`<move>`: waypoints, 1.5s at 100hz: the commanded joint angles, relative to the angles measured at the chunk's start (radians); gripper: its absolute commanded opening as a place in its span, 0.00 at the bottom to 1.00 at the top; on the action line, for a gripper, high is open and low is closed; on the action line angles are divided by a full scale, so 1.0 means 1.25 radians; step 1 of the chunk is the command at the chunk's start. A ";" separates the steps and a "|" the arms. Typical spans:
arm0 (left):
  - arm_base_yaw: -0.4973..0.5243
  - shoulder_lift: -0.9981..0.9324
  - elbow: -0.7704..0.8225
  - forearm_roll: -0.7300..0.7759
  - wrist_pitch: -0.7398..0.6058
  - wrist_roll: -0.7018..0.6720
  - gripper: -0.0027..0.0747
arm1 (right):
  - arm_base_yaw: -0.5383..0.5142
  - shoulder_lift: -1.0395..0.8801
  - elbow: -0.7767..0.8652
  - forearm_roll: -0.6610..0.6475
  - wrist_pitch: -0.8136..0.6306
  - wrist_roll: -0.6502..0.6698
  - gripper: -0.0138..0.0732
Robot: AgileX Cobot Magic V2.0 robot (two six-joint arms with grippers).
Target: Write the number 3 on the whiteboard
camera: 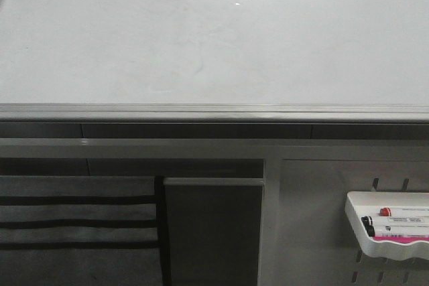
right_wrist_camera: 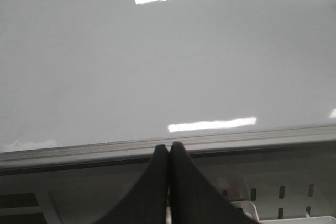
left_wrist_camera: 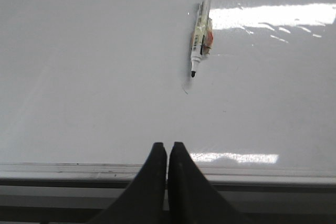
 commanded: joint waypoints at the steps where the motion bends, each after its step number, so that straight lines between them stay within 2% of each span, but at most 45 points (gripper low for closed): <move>1: -0.003 -0.021 -0.037 -0.078 -0.072 -0.005 0.01 | 0.002 -0.012 -0.055 0.014 -0.019 -0.005 0.08; 15: -0.003 -0.008 -0.130 -0.096 -0.052 -0.005 0.01 | 0.007 0.014 -0.170 0.027 0.078 -0.005 0.08; 35: -0.003 0.104 -0.312 -0.048 0.159 0.002 0.01 | 0.043 0.150 -0.381 0.027 0.258 -0.062 0.08; 54: -0.003 0.242 -0.438 0.006 0.278 0.002 0.01 | 0.097 0.318 -0.539 0.027 0.387 -0.098 0.08; 73: -0.003 0.316 -0.461 -0.001 0.276 0.002 0.01 | 0.108 0.410 -0.561 0.028 0.382 -0.096 0.08; 102: -0.003 0.364 -0.461 0.015 0.263 0.002 0.01 | 0.108 0.468 -0.561 0.028 0.386 -0.096 0.09; 107: -0.003 0.378 -0.461 0.037 0.263 0.004 0.06 | 0.108 0.476 -0.561 0.028 0.386 -0.096 0.12; 114: -0.003 0.400 -0.462 0.057 0.255 0.004 0.20 | 0.108 0.486 -0.561 0.028 0.384 -0.096 0.22; 126: -0.014 0.436 -0.463 0.057 0.208 0.004 0.56 | 0.108 0.498 -0.561 0.028 0.374 -0.096 0.46; 133: -0.023 0.460 -0.467 0.057 0.190 0.004 0.70 | 0.108 0.503 -0.561 0.028 0.366 -0.096 0.54; 138: -0.027 0.483 -0.475 0.057 0.187 0.004 0.73 | 0.108 0.507 -0.561 0.028 0.360 -0.096 0.56; 150: -0.027 0.561 -0.517 0.057 0.187 0.007 0.70 | 0.108 0.508 -0.561 0.028 0.339 -0.096 0.56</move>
